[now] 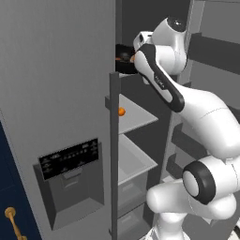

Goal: Pick the chicken drumstick and onion from their plates and place them in the bowl. Then put the bowl in the fridge.

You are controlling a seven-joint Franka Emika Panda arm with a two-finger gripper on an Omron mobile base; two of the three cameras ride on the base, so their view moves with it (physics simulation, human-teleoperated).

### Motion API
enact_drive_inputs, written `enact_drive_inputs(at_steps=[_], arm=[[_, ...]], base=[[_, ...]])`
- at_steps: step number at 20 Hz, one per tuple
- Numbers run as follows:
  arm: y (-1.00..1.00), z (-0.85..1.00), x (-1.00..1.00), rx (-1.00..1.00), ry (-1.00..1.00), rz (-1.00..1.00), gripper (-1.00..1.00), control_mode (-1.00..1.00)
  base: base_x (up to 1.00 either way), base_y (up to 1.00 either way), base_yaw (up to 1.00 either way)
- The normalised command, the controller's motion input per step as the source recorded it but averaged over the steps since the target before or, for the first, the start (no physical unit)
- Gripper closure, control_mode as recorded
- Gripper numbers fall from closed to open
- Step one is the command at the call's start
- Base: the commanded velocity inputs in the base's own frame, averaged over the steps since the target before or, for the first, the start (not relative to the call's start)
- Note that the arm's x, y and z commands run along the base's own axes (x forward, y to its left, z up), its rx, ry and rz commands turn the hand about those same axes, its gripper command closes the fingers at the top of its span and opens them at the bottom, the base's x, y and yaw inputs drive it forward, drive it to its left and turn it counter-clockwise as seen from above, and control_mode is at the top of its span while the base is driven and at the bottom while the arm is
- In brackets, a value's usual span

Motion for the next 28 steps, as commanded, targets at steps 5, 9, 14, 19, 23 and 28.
enact_drive_inputs(at_steps=[5,9,14,19,23,28], arm=[[0.01,0.0,0.15,0.0,-0.16,0.01,-1.0,-1.0],[0.1,0.0,0.33,0.0,-0.26,0.02,-1.0,-1.0],[0.22,0.0,0.79,0.0,-0.18,0.0,-1.0,-1.0],[-0.17,0.0,0.07,0.0,0.0,0.0,-1.0,-1.0],[-0.22,0.19,-0.48,0.02,0.0,0.0,-1.0,-1.0],[-0.02,0.34,-0.94,0.01,0.0,0.0,-1.0,-1.0]], base=[[0.0,0.0,0.0],[0.0,0.0,0.0],[0.0,0.0,0.0],[0.0,0.0,0.0],[0.0,0.0,0.0],[0.0,0.0,0.0]])
